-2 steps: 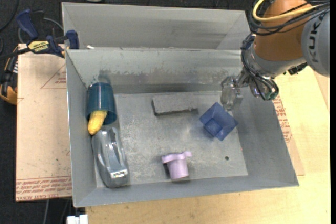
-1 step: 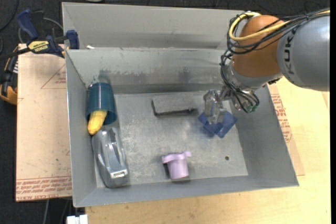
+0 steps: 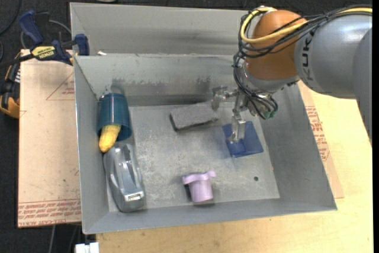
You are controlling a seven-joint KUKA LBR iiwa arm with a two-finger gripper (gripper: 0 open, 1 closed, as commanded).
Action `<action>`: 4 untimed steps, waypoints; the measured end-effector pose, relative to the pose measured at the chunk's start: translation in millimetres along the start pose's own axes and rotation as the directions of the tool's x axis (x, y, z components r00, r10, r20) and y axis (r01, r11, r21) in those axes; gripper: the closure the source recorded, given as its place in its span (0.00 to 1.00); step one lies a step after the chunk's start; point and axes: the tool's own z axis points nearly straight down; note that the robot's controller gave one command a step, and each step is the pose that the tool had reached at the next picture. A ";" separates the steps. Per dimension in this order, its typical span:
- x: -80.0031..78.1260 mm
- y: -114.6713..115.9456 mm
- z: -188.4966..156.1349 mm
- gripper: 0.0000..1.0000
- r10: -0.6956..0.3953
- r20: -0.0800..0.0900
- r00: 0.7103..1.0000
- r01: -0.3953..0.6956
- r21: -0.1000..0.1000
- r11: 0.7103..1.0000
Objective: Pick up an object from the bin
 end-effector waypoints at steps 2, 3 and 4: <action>28.3 -100.1 -123.4 0.00 -0.021 0.015 1.000 0.021 0.011 1.000; 22.1 -66.0 19.6 0.00 -0.105 -0.001 0.994 0.105 -0.005 0.994; 13.9 -83.6 -28.8 0.00 -0.320 0.014 0.947 0.320 0.011 0.947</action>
Offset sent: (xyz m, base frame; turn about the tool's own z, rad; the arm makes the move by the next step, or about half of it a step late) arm -0.0125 -0.1023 0.1219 -0.0170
